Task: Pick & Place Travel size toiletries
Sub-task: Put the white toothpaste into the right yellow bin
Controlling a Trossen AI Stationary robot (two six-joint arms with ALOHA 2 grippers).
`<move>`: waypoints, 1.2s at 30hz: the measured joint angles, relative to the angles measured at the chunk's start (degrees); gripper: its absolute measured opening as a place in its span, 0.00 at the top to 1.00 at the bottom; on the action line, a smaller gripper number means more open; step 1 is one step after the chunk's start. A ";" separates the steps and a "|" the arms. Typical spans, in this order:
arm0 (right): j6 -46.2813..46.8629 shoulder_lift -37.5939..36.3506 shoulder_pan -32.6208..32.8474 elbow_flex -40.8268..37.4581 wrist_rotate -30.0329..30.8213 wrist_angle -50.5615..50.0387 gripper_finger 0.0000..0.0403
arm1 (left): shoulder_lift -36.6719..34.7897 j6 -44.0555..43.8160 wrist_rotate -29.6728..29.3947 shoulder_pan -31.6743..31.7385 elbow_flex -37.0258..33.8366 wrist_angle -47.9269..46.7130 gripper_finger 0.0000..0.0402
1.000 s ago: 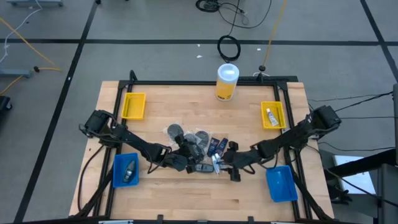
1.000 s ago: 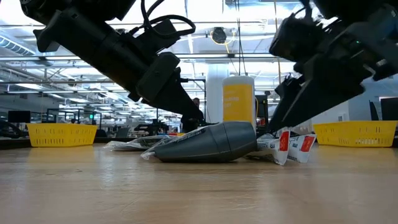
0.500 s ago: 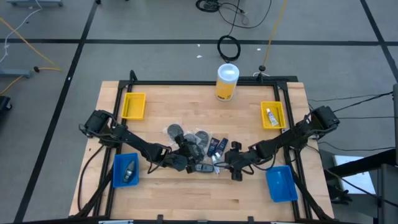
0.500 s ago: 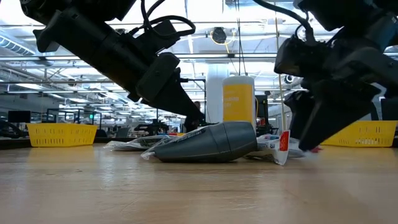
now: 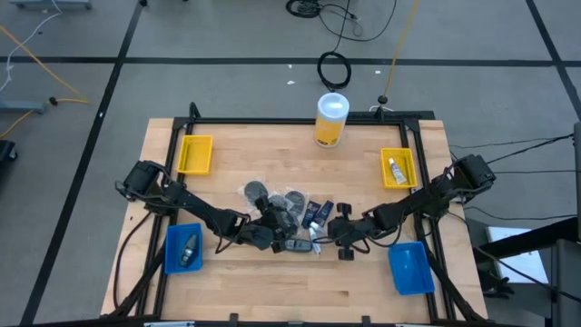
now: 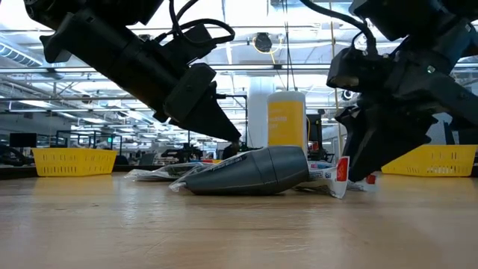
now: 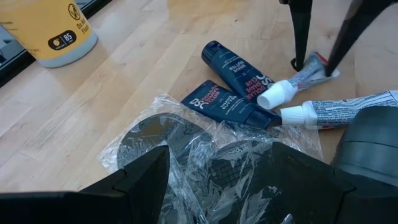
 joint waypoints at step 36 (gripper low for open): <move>68.52 -44.08 24.92 -0.04 -27.22 -51.07 0.96 | 0.00 7.29 1.38 5.11 -0.04 3.22 0.31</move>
